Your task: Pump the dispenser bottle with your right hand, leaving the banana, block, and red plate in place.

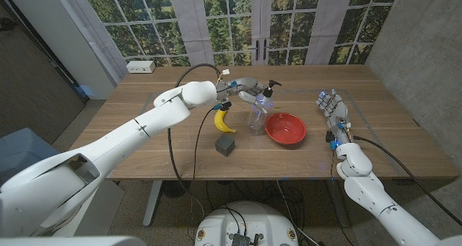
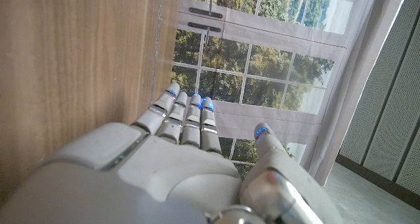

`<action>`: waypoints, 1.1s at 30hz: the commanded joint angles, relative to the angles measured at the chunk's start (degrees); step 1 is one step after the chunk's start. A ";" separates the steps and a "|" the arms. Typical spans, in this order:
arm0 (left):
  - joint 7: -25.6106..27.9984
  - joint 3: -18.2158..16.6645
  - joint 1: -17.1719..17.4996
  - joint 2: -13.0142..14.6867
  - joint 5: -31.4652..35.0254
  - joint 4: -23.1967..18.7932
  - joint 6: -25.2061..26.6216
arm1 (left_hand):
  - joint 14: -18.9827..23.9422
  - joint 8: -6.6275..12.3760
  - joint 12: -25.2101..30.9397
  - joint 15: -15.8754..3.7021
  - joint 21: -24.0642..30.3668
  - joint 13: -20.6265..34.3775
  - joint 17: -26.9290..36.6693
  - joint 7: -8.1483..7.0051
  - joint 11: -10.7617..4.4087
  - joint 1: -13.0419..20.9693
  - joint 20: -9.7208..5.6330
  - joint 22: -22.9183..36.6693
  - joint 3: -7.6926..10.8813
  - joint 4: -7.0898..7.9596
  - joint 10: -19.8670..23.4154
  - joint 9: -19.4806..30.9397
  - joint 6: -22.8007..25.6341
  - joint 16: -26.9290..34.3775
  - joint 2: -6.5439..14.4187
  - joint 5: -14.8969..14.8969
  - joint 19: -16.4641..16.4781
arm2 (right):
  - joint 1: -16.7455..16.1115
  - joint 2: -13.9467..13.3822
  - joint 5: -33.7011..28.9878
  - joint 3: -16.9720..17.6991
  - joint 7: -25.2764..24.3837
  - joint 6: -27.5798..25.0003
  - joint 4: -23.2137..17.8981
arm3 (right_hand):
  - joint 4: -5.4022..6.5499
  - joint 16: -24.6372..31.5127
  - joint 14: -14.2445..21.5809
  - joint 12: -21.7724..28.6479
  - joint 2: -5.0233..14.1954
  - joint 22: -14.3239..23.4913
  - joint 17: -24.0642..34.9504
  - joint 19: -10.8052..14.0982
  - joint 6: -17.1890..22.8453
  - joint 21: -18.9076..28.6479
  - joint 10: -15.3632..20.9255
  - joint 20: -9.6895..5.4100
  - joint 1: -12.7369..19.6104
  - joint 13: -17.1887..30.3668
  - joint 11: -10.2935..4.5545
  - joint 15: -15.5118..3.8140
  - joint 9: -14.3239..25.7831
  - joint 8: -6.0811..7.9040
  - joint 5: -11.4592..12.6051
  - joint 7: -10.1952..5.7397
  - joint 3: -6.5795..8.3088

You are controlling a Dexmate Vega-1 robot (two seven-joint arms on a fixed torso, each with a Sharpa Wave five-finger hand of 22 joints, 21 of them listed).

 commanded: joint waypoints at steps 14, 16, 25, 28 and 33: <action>-7.16 8.34 -8.68 -2.19 12.92 -2.47 11.20 | 15.17 0.26 0.07 -16.38 0.84 6.96 2.55 -4.94 -9.91 14.71 -3.43 0.00 1.51 1.88 13.14 0.40 9.69 -0.19 15.01 0.37 0.35 | -0.06 0.71 0.92 0.67 0.95 1.59 1.86 | -0.28 -0.09 0.56 -0.02 1.49 0.17 0.19 0.22 0.65 -0.41 0.21 0.16 -0.06 0.09 0.05 0.01 0.30 0.09 0.38 -0.07 0.12; -6.91 8.74 -8.80 -2.36 14.05 -2.53 10.78 | 15.18 0.27 0.04 -16.38 0.90 6.99 2.56 -4.96 -9.94 14.71 -3.46 0.00 1.49 1.88 13.15 0.41 9.72 -0.20 15.00 0.38 0.38 | 0.06 0.82 1.26 0.71 1.44 1.82 2.23 | -0.28 -0.11 0.52 0.00 1.49 0.17 0.19 0.23 0.64 -0.42 0.27 0.15 -0.06 0.09 0.05 -0.06 0.30 0.09 0.38 -0.07 0.12; -9.41 10.09 -10.74 -4.45 15.87 -0.88 9.95 | 15.25 0.27 -0.09 -16.38 1.16 7.09 2.66 -4.96 -9.87 14.71 -3.43 0.01 1.42 1.91 13.26 0.45 9.81 -0.22 15.01 0.39 0.45 | 0.01 0.99 0.40 0.80 0.78 2.63 2.54 | -0.33 -0.13 0.55 0.00 1.49 0.17 0.18 0.22 0.63 -0.47 0.29 0.17 -0.05 0.09 0.05 0.03 0.30 0.08 0.39 -0.11 0.12; -10.57 10.66 -11.39 -4.93 16.35 -0.56 9.52 | 15.26 0.24 -0.23 -16.38 1.31 7.10 2.71 -4.97 -9.87 14.71 -3.42 0.02 1.39 1.91 13.18 0.46 9.79 -0.23 15.01 0.39 0.57 | -0.22 0.98 0.20 0.92 0.44 2.81 2.44 | -0.35 -0.14 0.55 -0.01 1.49 0.17 0.18 0.21 0.66 -0.49 0.28 0.19 -0.04 0.09 0.13 0.00 0.30 0.09 0.39 -0.20 0.13; -13.08 11.73 -12.40 -5.42 17.43 -0.36 10.58 | 15.31 0.24 -0.28 -16.38 1.48 7.19 2.79 -4.89 -10.01 14.71 -3.48 0.04 1.36 1.92 13.27 0.49 9.82 -0.22 15.03 0.40 0.63 | -0.93 0.94 -0.56 1.21 -0.67 3.29 1.91 | -0.37 -0.15 0.56 -0.02 1.47 0.17 0.18 0.19 0.61 -0.52 0.28 0.20 -0.03 0.09 0.08 0.00 0.30 0.07 0.39 -0.13 0.12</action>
